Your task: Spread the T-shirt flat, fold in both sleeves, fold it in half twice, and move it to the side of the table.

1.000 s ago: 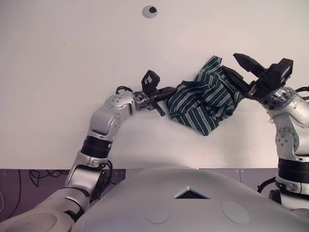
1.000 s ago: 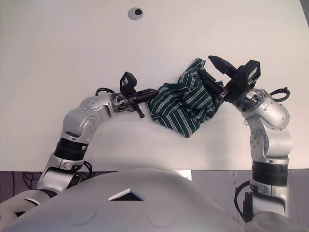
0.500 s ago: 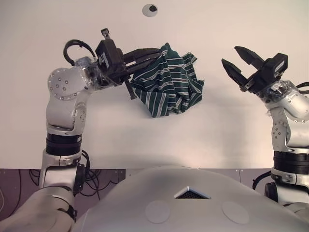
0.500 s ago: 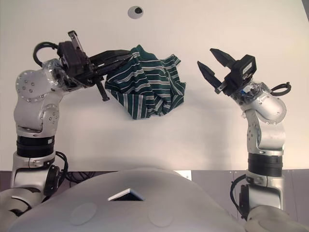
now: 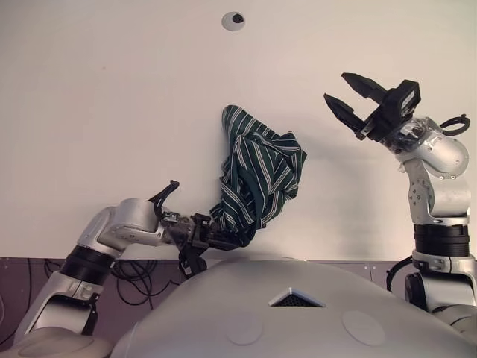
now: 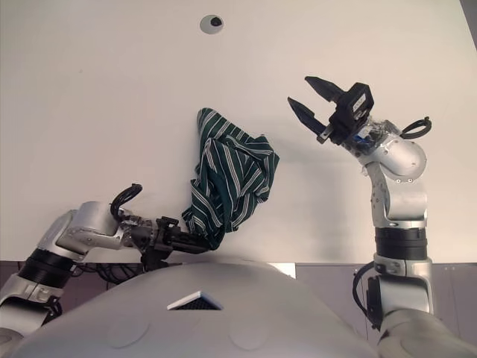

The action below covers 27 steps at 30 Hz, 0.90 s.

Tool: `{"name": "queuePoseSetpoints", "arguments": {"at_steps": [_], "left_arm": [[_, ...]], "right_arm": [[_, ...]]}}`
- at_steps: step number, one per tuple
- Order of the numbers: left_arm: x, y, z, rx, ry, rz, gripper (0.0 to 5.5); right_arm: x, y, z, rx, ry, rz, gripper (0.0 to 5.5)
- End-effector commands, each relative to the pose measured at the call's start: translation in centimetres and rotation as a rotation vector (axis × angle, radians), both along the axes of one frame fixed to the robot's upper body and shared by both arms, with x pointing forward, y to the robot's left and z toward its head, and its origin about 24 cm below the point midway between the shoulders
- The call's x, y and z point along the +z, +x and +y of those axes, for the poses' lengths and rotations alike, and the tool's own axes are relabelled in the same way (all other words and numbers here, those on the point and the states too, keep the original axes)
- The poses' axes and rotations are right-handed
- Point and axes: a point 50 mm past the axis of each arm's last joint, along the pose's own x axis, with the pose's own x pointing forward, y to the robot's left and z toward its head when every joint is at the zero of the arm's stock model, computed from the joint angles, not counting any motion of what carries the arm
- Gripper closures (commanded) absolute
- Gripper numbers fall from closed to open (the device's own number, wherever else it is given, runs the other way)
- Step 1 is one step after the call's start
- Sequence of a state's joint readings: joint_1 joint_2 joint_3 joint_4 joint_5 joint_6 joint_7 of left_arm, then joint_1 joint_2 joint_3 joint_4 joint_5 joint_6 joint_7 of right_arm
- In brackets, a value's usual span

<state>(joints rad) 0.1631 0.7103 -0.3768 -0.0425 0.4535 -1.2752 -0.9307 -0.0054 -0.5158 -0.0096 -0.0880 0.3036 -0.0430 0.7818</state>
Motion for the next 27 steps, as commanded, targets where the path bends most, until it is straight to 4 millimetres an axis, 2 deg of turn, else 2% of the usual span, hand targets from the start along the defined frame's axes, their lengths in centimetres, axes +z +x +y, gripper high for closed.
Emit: {"name": "queuePoseSetpoints", "arguments": {"at_steps": [1, 5, 8, 10, 11, 13, 17, 19, 22, 24, 27], "left_arm": [[-3.6, -1.5, 1.4, -0.048, 0.229, 0.05, 5.49], [-3.5, -1.3, 1.8, -0.044, 0.221, 0.028, 5.49], [-3.5, -1.1, 2.0, -0.037, 0.225, 0.013, 5.49], [-3.2, -0.5, 2.2, -0.013, 0.234, -0.008, 5.49], [-2.6, 0.3, 2.5, 0.024, 0.246, -0.037, 5.49], [-0.4, 2.7, 3.3, 0.151, 0.26, -0.111, 5.49], [4.1, 8.5, 6.1, 0.356, 0.342, -0.276, 5.49], [4.3, 10.3, 7.5, 0.416, 0.419, -0.285, 5.49], [3.7, 11.3, 8.0, 0.433, 0.452, -0.245, 5.49], [4.0, 11.4, 7.4, 0.429, 0.415, -0.229, 5.49], [4.5, 11.2, 6.4, 0.401, 0.344, -0.215, 5.49]], "right_arm": [[-1.1, 0.3, 3.1, 0.125, -0.142, -0.057, 3.27], [-3.1, -0.2, 5.8, 0.303, -0.342, -0.071, 3.27], [-5.1, -0.3, 7.2, 0.414, -0.496, -0.048, 3.27], [-6.6, -0.5, 7.1, 0.475, -0.592, 0.005, 3.27], [-7.2, -0.8, 6.4, 0.511, -0.65, 0.039, 3.27], [-7.7, -1.6, 4.5, 0.561, -0.727, 0.105, 3.27], [-6.6, -2.4, 1.9, 0.569, -0.76, 0.149, 3.27], [-5.7, -3.0, 0.8, 0.566, -0.75, 0.168, 3.27], [-4.5, -4.9, 0.5, 0.606, -0.648, 0.201, 3.27], [-3.7, -6.3, 0.9, 0.635, -0.554, 0.216, 3.27], [-2.7, -7.2, 1.3, 0.627, -0.429, 0.22, 3.27]]}}
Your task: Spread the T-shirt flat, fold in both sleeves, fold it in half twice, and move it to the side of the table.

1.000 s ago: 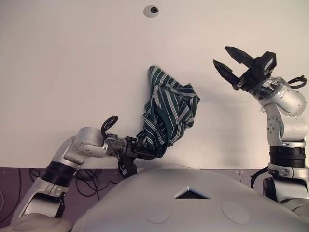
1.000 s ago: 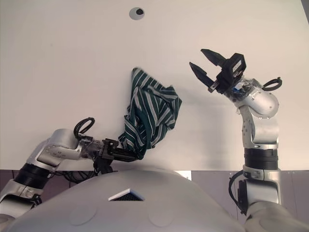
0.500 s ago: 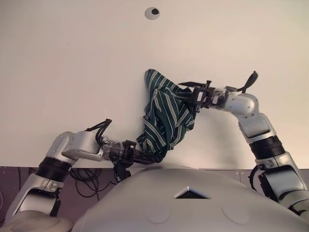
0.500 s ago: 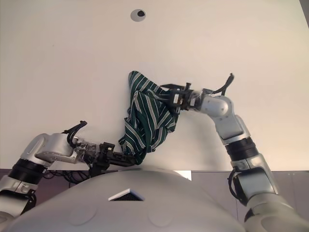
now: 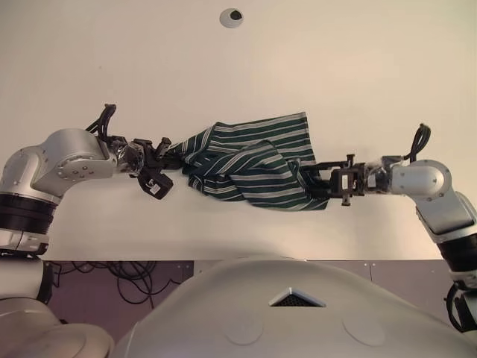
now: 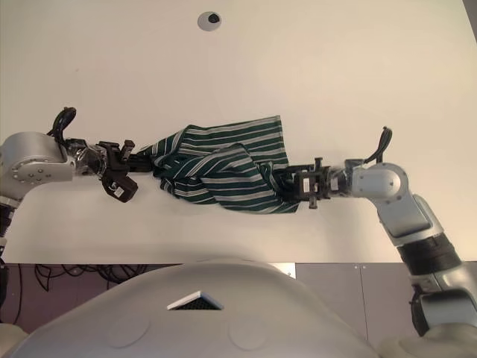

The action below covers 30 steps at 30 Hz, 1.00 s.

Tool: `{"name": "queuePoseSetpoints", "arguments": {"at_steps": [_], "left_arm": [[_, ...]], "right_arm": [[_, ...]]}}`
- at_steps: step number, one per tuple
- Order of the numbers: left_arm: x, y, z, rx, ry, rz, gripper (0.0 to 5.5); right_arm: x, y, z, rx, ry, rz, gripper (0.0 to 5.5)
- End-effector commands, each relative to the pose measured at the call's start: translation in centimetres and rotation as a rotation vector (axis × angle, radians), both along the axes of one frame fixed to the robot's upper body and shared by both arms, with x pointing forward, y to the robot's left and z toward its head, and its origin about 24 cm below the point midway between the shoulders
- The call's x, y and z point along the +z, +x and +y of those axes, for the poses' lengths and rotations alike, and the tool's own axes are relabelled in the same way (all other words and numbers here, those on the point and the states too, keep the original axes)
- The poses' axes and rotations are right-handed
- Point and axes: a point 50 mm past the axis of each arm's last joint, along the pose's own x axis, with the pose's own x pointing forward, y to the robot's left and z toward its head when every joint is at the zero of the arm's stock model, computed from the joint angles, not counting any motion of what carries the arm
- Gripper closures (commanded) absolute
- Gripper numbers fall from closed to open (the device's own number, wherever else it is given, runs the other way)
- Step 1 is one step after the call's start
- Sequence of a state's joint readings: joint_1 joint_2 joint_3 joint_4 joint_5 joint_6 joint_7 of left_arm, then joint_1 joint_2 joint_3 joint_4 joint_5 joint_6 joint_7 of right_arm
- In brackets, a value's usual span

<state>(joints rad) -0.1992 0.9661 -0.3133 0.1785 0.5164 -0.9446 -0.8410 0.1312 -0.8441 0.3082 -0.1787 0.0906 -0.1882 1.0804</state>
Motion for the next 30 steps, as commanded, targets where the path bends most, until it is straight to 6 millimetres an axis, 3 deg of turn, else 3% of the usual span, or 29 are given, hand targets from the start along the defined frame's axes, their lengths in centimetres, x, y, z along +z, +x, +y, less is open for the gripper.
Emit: {"name": "queuePoseSetpoints", "arguments": {"at_steps": [1, 4, 7, 12, 23, 30], "left_arm": [[1.0, 0.2, -1.0, -0.045, -0.07, -0.022, 5.49], [1.7, 0.8, -1.0, -0.058, -0.088, -0.071, 5.49], [2.0, 0.8, -1.0, -0.06, -0.133, -0.09, 5.49], [2.0, 0.7, -1.3, -0.026, -0.192, -0.07, 5.49], [1.3, -1.2, -2.4, 0.026, -0.313, 0.123, 3.78], [1.4, 0.1, -2.1, 0.047, -0.256, 0.037, 3.51]], "right_arm": [[1.8, -0.7, -0.1, -0.035, 0.129, 0.042, 3.27], [3.3, -0.8, -0.3, -0.072, 0.25, 0.071, 3.27], [4.4, 0.7, -0.9, -0.161, 0.312, 0.017, 3.27], [4.3, 2.0, -1.2, -0.258, 0.34, -0.022, 3.27], [3.3, 1.7, -1.8, -0.301, 0.357, -0.038, 3.27], [2.9, 1.6, -1.9, -0.304, 0.36, -0.044, 3.27]]}}
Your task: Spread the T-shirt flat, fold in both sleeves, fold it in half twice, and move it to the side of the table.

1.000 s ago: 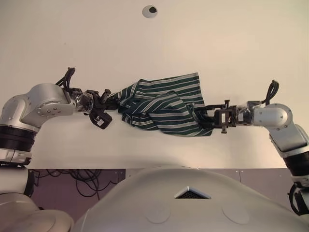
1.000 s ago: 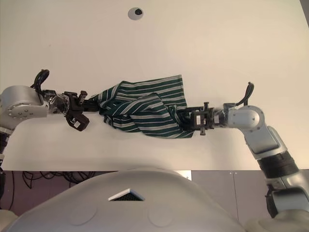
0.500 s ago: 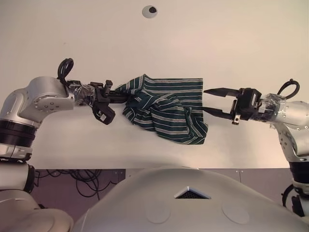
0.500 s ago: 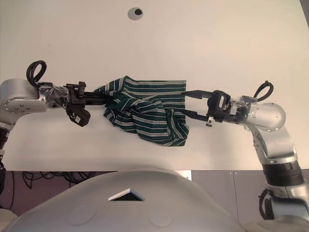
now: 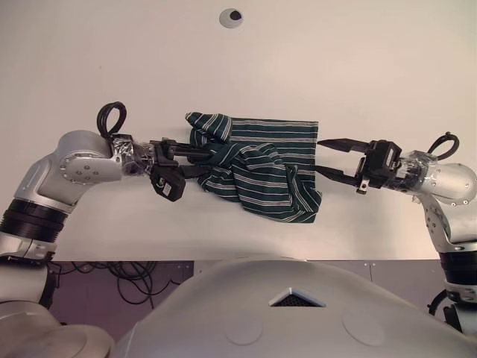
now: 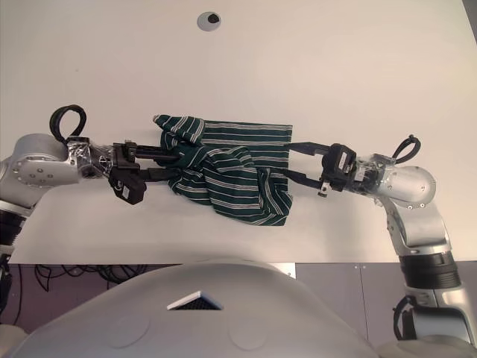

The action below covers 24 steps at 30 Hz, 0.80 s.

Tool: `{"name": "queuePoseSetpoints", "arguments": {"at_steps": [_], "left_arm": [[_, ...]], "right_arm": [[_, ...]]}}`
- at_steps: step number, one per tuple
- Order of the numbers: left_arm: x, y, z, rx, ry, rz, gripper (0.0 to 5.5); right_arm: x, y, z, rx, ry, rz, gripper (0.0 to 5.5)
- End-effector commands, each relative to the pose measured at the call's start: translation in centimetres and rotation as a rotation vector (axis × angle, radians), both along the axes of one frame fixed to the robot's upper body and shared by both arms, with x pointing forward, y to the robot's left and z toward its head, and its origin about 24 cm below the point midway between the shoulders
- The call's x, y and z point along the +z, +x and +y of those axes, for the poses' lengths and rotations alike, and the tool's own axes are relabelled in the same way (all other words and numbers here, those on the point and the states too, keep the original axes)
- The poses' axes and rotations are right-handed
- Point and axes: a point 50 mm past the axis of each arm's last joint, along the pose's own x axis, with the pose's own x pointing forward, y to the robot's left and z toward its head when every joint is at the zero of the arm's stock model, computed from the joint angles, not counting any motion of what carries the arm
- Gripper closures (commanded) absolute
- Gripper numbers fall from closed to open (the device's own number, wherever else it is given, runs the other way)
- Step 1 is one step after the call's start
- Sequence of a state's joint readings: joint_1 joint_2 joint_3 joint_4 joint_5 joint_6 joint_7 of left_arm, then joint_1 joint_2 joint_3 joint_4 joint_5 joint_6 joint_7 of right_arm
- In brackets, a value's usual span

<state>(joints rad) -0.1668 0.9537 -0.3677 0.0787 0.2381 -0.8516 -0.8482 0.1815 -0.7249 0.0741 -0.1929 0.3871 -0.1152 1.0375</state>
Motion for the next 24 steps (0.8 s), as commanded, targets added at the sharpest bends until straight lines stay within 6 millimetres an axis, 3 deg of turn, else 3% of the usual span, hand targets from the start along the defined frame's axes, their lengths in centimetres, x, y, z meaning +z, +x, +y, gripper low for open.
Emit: {"name": "queuePoseSetpoints", "arguments": {"at_steps": [1, 8, 13, 18, 24], "left_arm": [[0.4, 0.7, 0.4, 0.021, 0.018, -0.043, 3.51], [0.6, 0.5, 1.3, 0.072, 0.013, -0.019, 3.51], [1.8, -2.5, -0.3, 0.176, -0.186, 0.245, 2.86], [1.0, -1.9, 1.6, 0.303, -0.138, 0.276, 2.35], [-0.7, -1.1, 3.6, 0.328, -0.061, 0.228, 2.35]], "right_arm": [[0.1, 0.1, -0.3, -0.008, -0.004, -0.021, 3.27], [0.0, 0.1, -0.4, -0.011, -0.015, -0.027, 3.27], [-0.2, 0.0, -0.4, -0.017, -0.018, -0.029, 3.27], [-0.3, -0.1, -0.3, -0.023, -0.017, -0.031, 3.27], [-0.3, -0.1, -0.3, -0.023, -0.024, -0.033, 3.27]]}}
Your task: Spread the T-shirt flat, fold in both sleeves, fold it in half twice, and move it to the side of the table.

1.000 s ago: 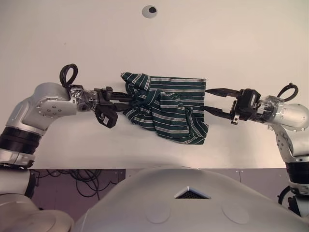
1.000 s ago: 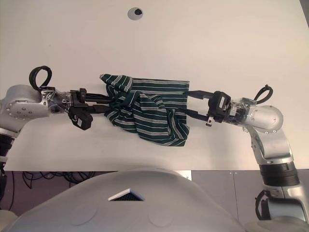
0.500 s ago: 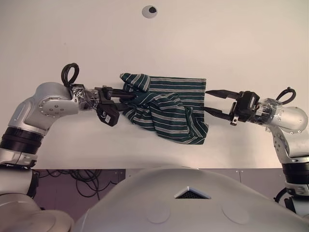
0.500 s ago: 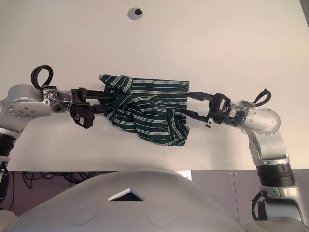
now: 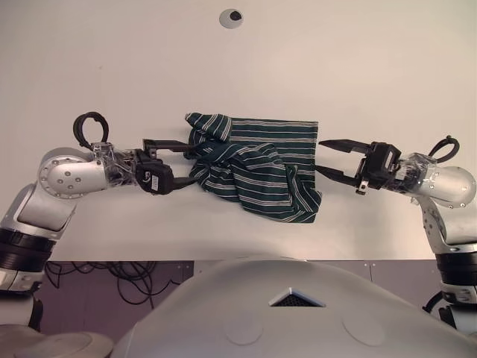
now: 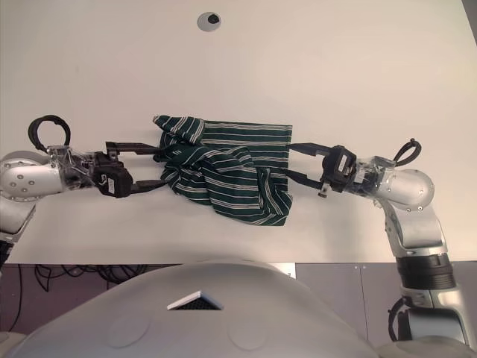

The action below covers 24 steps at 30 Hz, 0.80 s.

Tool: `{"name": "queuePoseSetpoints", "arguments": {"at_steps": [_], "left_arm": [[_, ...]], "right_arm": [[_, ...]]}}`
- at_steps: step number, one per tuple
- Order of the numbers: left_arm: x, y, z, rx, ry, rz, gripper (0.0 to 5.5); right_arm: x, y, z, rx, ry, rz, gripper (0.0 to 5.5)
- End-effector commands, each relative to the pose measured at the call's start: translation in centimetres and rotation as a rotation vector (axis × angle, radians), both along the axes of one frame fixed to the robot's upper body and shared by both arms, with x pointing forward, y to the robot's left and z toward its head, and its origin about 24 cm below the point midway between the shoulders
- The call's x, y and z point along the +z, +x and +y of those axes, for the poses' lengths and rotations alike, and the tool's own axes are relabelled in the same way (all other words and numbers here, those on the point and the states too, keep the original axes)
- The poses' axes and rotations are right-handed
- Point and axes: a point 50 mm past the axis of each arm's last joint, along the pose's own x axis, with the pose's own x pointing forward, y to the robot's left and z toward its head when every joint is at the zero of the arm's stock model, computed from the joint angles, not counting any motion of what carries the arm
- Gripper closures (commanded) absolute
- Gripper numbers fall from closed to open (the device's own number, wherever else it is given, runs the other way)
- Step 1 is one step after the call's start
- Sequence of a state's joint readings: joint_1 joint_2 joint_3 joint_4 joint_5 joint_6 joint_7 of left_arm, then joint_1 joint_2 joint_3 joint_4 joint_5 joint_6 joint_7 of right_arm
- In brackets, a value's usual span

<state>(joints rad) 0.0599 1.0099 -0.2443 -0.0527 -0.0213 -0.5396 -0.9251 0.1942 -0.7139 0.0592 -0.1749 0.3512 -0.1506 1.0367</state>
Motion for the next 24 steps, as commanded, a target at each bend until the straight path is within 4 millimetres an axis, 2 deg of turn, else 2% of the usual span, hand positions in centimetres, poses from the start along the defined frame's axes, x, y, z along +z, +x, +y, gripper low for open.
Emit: {"name": "queuePoseSetpoints", "arguments": {"at_steps": [1, 5, 16, 24], "left_arm": [[-0.7, 0.8, 1.5, 0.019, 0.06, -0.038, 2.35], [-1.2, 1.1, 2.4, 0.023, 0.089, -0.063, 2.35], [-1.3, 1.5, 1.2, -0.018, 0.011, -0.135, 2.35], [-1.4, 1.6, 0.6, -0.039, 0.01, -0.123, 3.4]], "right_arm": [[0.1, 0.0, 0.0, -0.008, -0.001, -0.011, 3.27], [0.1, 0.1, 0.1, -0.01, -0.003, -0.013, 3.27], [0.0, 0.2, 0.3, -0.009, -0.013, -0.014, 3.27], [0.2, 0.2, 0.4, -0.013, -0.014, -0.019, 3.27]]}}
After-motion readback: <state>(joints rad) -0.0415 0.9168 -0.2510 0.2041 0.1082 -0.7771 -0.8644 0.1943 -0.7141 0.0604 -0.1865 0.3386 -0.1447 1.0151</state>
